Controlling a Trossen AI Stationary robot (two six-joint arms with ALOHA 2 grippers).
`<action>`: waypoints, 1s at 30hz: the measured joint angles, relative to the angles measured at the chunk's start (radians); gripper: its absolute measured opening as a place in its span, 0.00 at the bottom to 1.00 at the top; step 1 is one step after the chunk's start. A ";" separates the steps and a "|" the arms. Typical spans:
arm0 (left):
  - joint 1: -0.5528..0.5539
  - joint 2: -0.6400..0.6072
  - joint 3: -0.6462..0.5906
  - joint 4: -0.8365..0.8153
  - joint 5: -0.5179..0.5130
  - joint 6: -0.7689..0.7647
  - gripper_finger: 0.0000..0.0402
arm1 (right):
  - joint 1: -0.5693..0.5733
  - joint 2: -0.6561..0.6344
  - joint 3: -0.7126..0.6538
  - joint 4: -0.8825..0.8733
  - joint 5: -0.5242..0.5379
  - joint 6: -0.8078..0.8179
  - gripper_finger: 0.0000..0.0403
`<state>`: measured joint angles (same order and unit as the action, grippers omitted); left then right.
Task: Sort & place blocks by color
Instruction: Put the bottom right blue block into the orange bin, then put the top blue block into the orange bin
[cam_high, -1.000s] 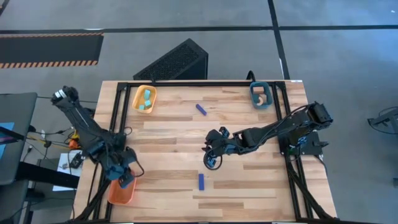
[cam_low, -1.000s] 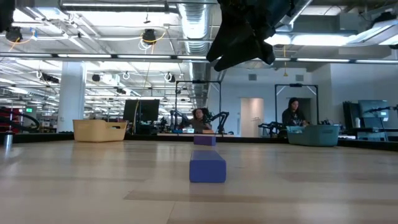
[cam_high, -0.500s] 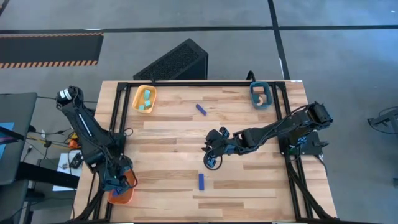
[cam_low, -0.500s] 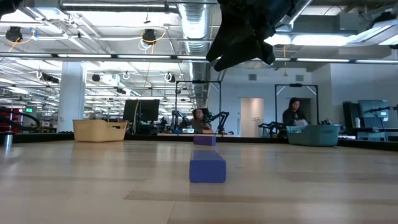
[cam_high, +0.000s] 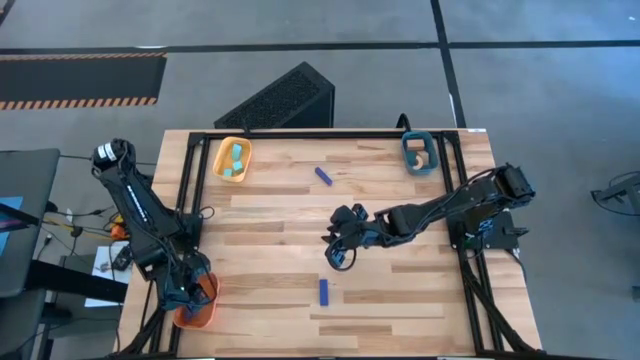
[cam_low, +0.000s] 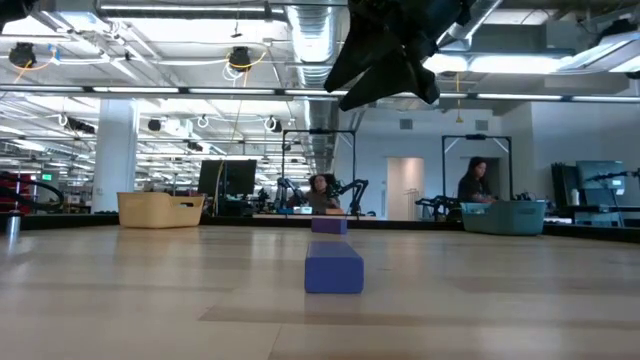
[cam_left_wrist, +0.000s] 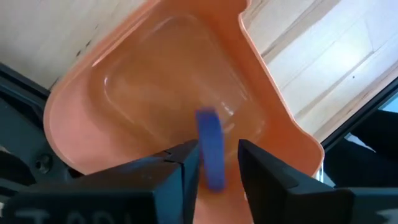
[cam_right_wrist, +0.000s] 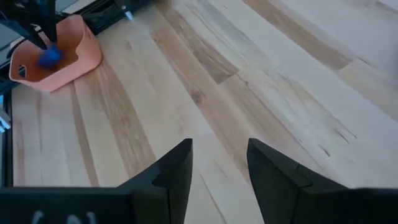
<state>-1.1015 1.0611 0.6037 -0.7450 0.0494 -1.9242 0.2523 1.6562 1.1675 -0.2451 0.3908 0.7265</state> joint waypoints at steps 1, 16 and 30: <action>0.000 0.000 0.000 0.000 0.005 -0.005 0.25 | 0.000 -0.001 0.000 0.000 0.000 0.000 0.44; 0.118 -0.128 0.073 -0.148 -0.259 0.138 0.29 | -0.113 0.003 0.032 -0.211 0.026 0.007 0.47; 0.547 -0.235 0.074 -0.155 -0.281 0.765 0.30 | -0.375 0.104 0.066 -0.151 -0.105 -0.070 0.59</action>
<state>-0.5541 0.8260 0.6773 -0.9003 -0.2312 -1.1590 -0.1224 1.7598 1.2336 -0.3962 0.2855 0.6565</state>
